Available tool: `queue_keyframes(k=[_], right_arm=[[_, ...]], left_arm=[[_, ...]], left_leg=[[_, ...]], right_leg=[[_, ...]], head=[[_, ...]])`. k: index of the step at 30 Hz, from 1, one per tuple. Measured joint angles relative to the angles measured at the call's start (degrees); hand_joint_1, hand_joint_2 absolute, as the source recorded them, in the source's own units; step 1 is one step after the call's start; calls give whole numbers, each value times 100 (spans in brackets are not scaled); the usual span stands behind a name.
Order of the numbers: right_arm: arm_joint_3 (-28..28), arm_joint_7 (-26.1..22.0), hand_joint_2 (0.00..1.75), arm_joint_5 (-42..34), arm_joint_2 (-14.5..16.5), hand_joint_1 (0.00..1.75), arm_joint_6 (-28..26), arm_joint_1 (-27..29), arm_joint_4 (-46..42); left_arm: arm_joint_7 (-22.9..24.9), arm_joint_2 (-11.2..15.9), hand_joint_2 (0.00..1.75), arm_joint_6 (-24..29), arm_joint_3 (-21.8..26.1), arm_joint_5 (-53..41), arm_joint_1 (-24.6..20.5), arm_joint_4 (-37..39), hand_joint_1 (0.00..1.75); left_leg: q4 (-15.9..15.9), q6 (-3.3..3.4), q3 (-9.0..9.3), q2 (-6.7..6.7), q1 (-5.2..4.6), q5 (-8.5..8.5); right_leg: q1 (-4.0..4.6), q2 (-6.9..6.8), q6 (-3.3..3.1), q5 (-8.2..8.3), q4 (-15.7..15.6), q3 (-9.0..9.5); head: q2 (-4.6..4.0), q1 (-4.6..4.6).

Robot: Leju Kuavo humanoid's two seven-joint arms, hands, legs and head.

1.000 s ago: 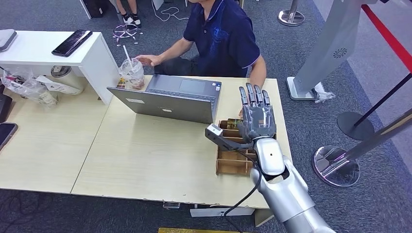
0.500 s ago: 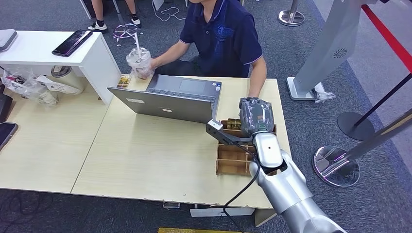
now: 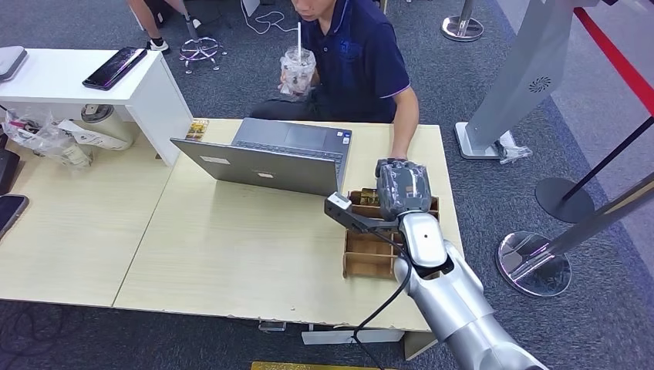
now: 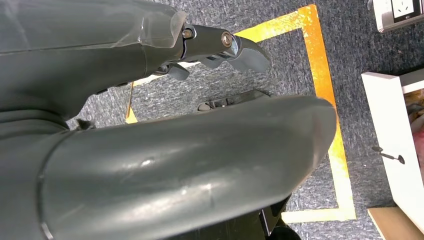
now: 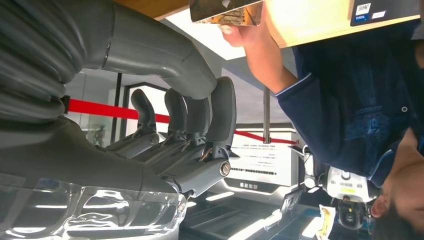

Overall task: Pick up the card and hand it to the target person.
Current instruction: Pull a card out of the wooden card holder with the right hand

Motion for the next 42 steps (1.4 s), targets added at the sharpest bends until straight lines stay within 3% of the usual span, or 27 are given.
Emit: queue_keyframes(k=[3, 8, 14, 27, 38, 42], right_arm=[[7, -3, 175, 0, 7, 120, 10, 0, 22], [31, -3, 175, -19, 13, 90, 16, -1, 85], [45, -4, 175, -62, 14, 74, 10, -4, 209], [49, -10, 175, -111, 54, 106, -28, -61, 596], [48, 61, 175, -90, 94, 115, -104, -87, 794], [49, 42, 175, -70, 99, 108, -110, -92, 843]], left_arm=[[0, 0, 0, 0, 0, -1, 0, 0, 0], [1, 0, 0, 0, 0, -8, 1, 0, 0], [9, 0, 0, 0, 0, -16, 1, 0, 0], [46, 0, 0, -3, -4, -44, 0, 0, 0], [58, 0, 0, -10, -20, -76, -1, 0, 0], [71, 0, 0, -16, -43, -96, 0, 0, 0]], left_leg=[[0, 0, 0, 0, 0, 0], [0, 0, 0, 0, 0, 0], [0, 0, 0, 0, 0, 0], [0, 0, 0, 0, 0, 0], [0, 0, 0, 0, 0, 0], [0, 0, 1, 0, 0, 0]], right_leg=[[0, 0, 0, 0, 0, 0], [0, 0, 0, 0, 0, 0], [0, 0, 0, 0, 0, 0], [0, 0, 0, 0, 0, 0], [0, 0, 0, 0, 0, 0], [0, 0, 0, 0, 0, 1]], head=[[0, 0], [0, 0], [0, -1], [0, 0], [0, -1], [0, 1]])
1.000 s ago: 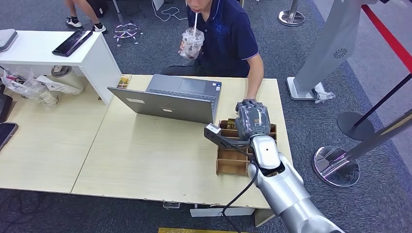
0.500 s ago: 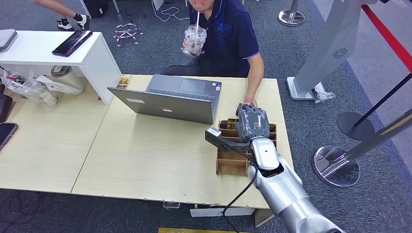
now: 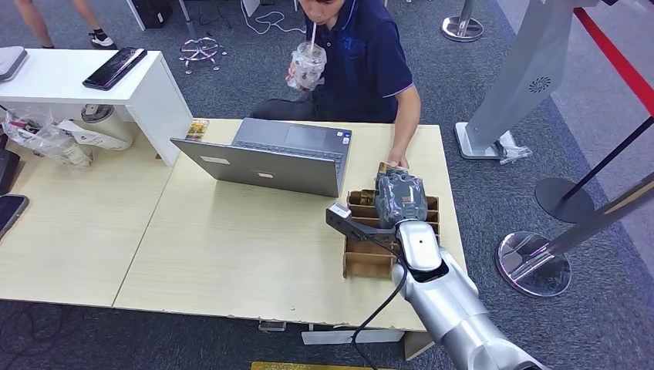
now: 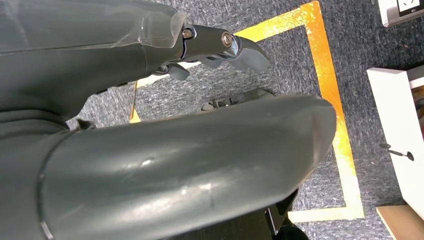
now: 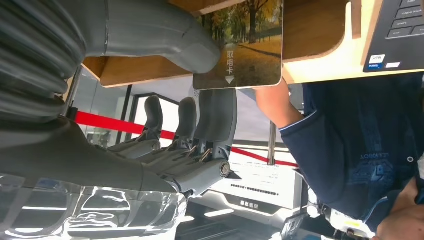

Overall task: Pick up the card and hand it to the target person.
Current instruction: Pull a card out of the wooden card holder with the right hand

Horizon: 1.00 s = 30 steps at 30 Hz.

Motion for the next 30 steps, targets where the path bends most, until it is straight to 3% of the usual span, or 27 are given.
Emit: queue_keyframes(k=[4, 10, 17, 30], right_arm=[[0, -33, 175, 7, 16, 108, -1, -5, 38], [1, -38, 175, 25, 54, 128, 0, -6, 75], [3, -54, 175, 28, 74, 167, -5, -15, 75], [3, 37, 175, 175, 62, 168, -148, 43, -409]], left_arm=[[10, 0, 0, 0, -8, -3, 0, 0, 0], [12, 0, 0, 1, -9, 10, 0, 0, 0], [14, 0, 0, 1, -8, 26, 1, 0, 0], [14, 0, 0, 1, -7, 69, 5, 0, 0]], left_leg=[[0, 0, 0, 0, 0, 0], [0, 0, 0, 0, 0, 0], [0, 0, 0, 0, 0, 0], [0, 0, 2, 2, 0, 0]], right_leg=[[0, 1, 0, 0, 0, 0], [0, 1, 0, 0, 0, 0], [0, 1, 0, 0, 0, 0], [0, 2, 0, 0, 0, -2]], head=[[0, 0], [0, -1], [0, 0], [0, -1]])
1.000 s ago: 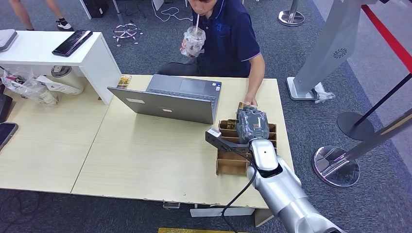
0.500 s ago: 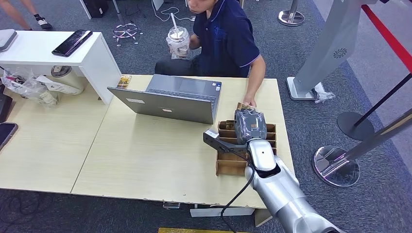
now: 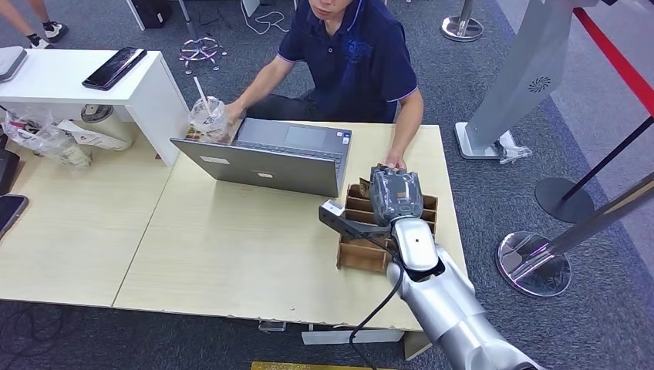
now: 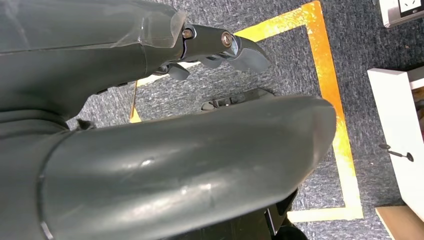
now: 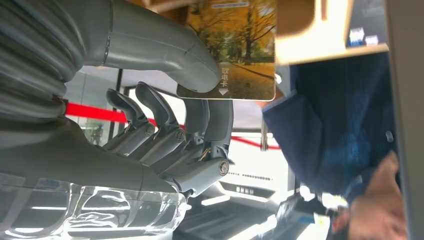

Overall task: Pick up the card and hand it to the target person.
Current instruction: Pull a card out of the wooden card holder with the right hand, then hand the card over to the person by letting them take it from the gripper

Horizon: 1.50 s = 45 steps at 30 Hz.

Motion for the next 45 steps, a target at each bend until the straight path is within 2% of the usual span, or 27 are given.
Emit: queue_keyframes(k=[9, 14, 27, 41, 42, 45], right_arm=[[-80, 172, 175, 205, -128, 165, 62, 147, -1483], [-197, 218, 175, 201, -172, 165, 145, 143, -1865], [-480, 281, 175, 311, -176, 168, 146, 61, -1592], [-732, 225, 175, 275, -105, 153, 145, -90, -1014], [-750, 214, 175, 274, -97, 150, 143, -91, -987], [-786, 176, 175, 269, -75, 38, 138, -91, -937]], left_arm=[[-19, 0, 0, 6, 0, 11, 3, 0, 0], [-47, 0, 0, 5, 0, 11, 2, 0, 0], [-90, 0, 0, 8, 0, 14, -4, 0, 0], [-90, 0, 0, -11, 0, 7, -15, 0, 0], [-90, 0, 0, -11, 0, 7, -15, 0, 0], [-90, 0, 0, -11, 0, 4, -15, 0, 0]], left_leg=[[0, 0, -2, 0, 0, -1], [0, 0, -1, 0, 0, 0], [0, 0, -3, -1, 0, 0], [0, 0, -3, -1, 0, 0], [0, 0, -3, -1, 0, 0], [0, 0, -3, -1, 0, 0]], right_leg=[[0, 0, 0, 0, -1, -3], [0, 0, 0, 0, 0, -2], [0, -1, 0, 0, 0, -1], [0, -1, 0, 0, 0, -1], [0, -1, 0, 0, 0, -1], [0, -1, 0, 0, 0, -2]], head=[[0, 1], [0, 1], [0, 1], [0, -1], [0, -1], [0, -1]])
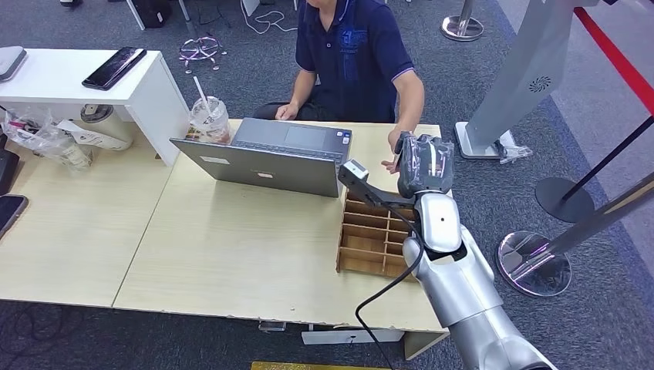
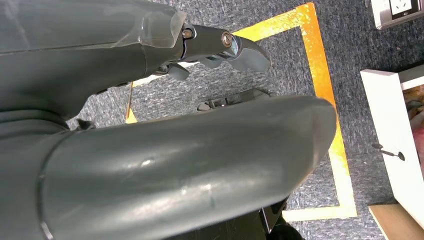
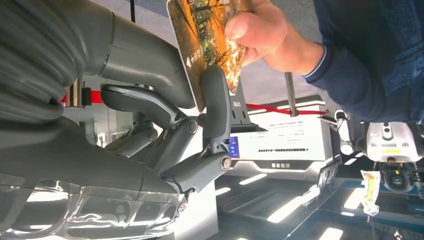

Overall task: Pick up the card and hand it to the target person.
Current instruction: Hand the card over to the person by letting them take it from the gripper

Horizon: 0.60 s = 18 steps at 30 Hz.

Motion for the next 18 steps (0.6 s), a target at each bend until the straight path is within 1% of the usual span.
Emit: queue_keyframes(k=[1, 2, 8, 11, 13, 16, 18], right_arm=[[-7, -7, 175, -1, 4, 2, 1, 0, 13], [-14, -10, 175, -3, 8, 0, 3, 1, 25], [-71, -7, 175, -27, 11, 0, -41, 37, 44], [-136, -36, 175, -116, 13, 0, -109, 186, -124], [-188, -141, 175, -317, 11, 0, -116, 373, -356], [-314, -489, 175, -1043, 13, 0, -12, 787, -905], [-444, -891, 175, -1999, 13, 0, 215, 1160, -1345]], left_arm=[[0, 0, 0, 0, 0, -2, 0, 0, 0], [0, 0, 0, 0, 0, -4, -1, 0, 0], [0, 2, 0, 2, 0, -11, -5, 0, 0], [-2, 2, 0, 2, 0, 4, -1, 0, 0], [1, 2, 0, 5, 0, 18, 2, 0, 0], [18, 0, 0, 14, 1, 72, 7, 0, 0], [44, 0, 0, 22, 7, 122, 13, 0, 0]], left_leg=[[0, 0, 0, 0, 0, 0], [0, 0, 0, 0, 0, 0], [0, 0, 1, 0, 0, 0], [1, 0, 1, -1, 0, 0], [0, 0, 1, -1, 0, -1], [0, 1, 0, -3, 0, -4], [0, 0, 0, -5, 0, -7]], right_leg=[[0, 0, 0, 0, 0, 0], [0, 0, 0, 0, 0, 0], [0, 0, 0, 0, 0, 0], [0, -1, 0, 0, 0, 0], [0, -1, 1, -2, 0, -1], [0, -3, 0, -5, -1, -1], [0, -6, 0, -8, -1, -1]], head=[[0, -1], [0, 0], [0, 1], [0, 0], [0, 1], [-1, 0], [-1, 0]])
